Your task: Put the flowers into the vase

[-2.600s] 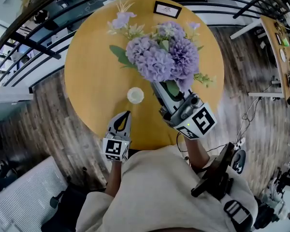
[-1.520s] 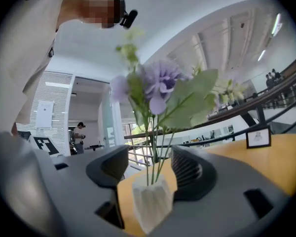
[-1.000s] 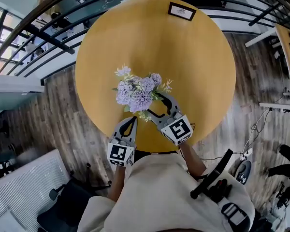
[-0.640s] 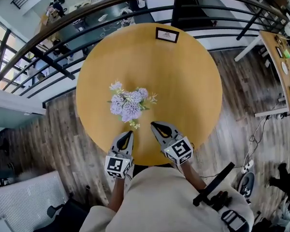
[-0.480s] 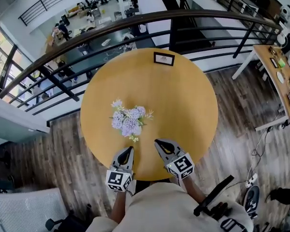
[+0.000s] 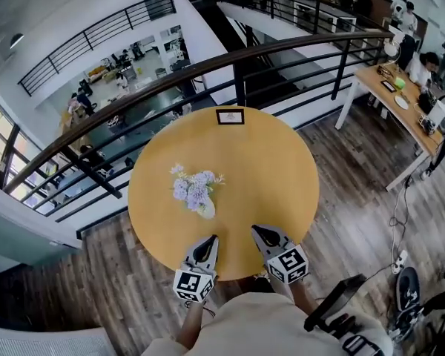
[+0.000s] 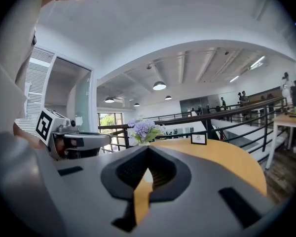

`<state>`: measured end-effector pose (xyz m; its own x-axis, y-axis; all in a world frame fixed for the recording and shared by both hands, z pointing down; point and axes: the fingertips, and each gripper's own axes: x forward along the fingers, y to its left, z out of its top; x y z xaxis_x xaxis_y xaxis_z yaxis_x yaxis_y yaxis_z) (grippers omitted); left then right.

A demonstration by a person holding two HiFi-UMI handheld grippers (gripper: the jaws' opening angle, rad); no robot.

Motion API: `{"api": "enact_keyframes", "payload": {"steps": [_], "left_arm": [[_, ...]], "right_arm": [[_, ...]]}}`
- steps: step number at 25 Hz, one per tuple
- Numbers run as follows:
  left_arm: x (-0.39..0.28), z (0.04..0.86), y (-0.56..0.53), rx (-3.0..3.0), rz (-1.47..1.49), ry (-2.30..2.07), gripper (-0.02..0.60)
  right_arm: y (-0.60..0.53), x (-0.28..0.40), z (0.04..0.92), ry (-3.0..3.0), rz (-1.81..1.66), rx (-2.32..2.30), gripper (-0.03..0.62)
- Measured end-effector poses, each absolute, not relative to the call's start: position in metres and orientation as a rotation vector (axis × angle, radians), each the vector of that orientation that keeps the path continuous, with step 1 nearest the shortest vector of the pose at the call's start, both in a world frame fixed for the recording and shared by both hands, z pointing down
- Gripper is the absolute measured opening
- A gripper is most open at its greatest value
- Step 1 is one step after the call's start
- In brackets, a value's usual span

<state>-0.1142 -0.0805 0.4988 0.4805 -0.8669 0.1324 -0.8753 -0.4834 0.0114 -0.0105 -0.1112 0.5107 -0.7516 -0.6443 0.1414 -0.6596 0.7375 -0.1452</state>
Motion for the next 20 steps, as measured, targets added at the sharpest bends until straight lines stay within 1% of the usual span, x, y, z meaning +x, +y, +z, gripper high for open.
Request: {"api": "enact_keyframes", "payload": {"steps": [8, 12, 20], "left_arm": [[-0.084, 0.53, -0.008, 2.686, 0.137, -1.449, 0.006], [-0.09, 0.51, 0.029, 2.704, 0.114, -1.402, 0.006], [-0.071, 0.46, 0.066, 2.718, 0.128, -1.379, 0.006]], "right_arm": [[-0.027, -0.003, 0.536, -2.796, 0.269, 1.119, 0.006], [0.011, -0.013, 0.515, -2.782, 0.262, 1.165, 0.006], [0.052, 0.011, 0.46, -2.769, 0.25, 1.207, 0.006]]}}
